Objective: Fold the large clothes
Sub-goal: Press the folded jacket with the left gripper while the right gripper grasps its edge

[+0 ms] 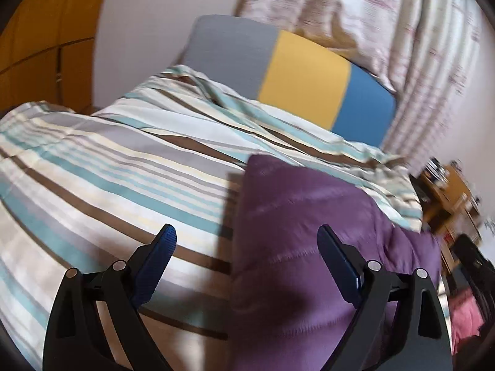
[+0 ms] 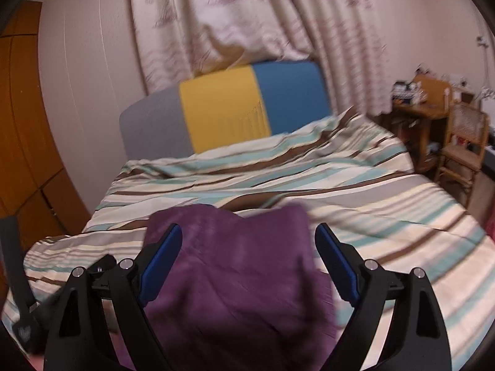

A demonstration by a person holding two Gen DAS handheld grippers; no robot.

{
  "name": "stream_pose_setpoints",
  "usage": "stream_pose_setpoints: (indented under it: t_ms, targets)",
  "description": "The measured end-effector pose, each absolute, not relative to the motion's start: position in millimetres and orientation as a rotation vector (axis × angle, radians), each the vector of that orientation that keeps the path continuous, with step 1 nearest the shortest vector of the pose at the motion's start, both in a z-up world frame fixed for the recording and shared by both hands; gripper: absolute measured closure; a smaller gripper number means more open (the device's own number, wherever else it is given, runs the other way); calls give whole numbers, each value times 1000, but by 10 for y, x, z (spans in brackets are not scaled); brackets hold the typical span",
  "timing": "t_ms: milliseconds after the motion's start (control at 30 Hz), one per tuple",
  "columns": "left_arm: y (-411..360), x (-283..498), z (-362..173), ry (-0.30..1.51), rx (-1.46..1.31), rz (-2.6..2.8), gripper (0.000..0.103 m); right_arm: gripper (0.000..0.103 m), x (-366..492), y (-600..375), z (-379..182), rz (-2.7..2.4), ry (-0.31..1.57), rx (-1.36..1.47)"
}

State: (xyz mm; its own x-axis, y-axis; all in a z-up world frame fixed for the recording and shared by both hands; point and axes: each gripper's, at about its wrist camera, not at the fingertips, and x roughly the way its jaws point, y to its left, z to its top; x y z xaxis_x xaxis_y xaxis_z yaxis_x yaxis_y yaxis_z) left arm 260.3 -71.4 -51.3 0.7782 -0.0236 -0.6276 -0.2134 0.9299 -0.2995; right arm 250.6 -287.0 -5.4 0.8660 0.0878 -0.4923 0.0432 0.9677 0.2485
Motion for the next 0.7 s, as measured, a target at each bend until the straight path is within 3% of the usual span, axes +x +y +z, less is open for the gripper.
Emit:
stream_pose_setpoints:
  t_ms: [300,700]
  targets:
    - [-1096,2967,-658,753,-302,4,12,27,3196,-2922,-673,-27,648,190]
    - [-1405,3238,-1162,876,-224,-24,3,26,3303,-3289,-1262,-58,721,226]
